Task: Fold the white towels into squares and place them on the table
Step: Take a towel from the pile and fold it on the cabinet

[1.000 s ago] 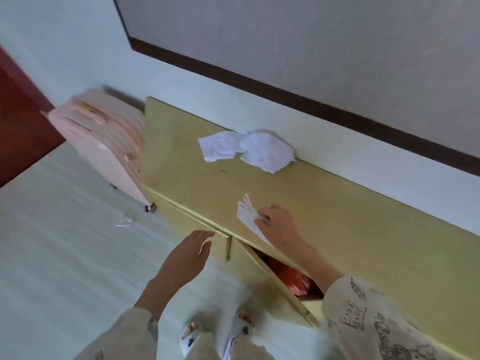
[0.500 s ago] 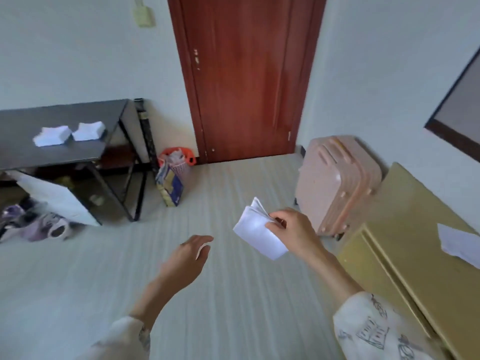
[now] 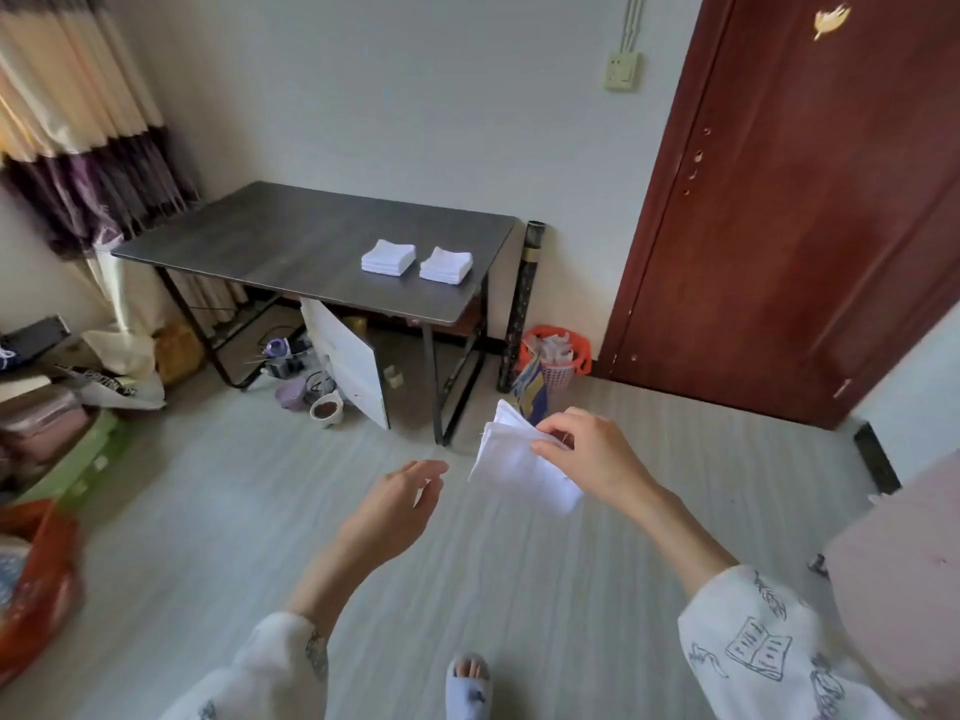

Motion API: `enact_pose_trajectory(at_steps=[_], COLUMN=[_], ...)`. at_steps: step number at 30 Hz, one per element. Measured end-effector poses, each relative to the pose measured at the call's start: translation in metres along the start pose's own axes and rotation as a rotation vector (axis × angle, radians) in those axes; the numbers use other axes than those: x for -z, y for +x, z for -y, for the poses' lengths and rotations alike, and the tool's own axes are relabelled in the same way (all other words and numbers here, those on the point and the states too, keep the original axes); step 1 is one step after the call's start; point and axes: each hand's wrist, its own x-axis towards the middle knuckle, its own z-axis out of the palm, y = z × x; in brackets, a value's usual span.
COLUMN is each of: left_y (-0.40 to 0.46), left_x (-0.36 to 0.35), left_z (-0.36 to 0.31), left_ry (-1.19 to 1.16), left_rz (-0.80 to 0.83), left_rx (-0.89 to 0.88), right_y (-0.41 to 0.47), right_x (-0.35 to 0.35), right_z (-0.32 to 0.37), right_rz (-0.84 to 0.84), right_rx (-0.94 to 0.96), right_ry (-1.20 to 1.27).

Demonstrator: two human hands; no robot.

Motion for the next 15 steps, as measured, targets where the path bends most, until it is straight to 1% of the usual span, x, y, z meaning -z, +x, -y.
enact_pose_trajectory(at_steps=[4,8,15], left_y=[0.071,0.141,0.256], left_x=[0.029,0.062,0.103], left_z=[0.049,0.078,0.131], left_ry=[-0.038,-0.199,-0.451], left_rz=[-0.039,-0.059,-0.103], left_rx=[0.078,0.175,0.166], right_y=[0.094,0.188,0.322], right_x=[-0.027,-0.039,-0.062], right_z=[0.019,0.041,0.073], right_rz=[0.072,0.143,0.262], right_rx=[0.071,0.148,0.24], right_ry=[0.017,-0.019,-0.02])
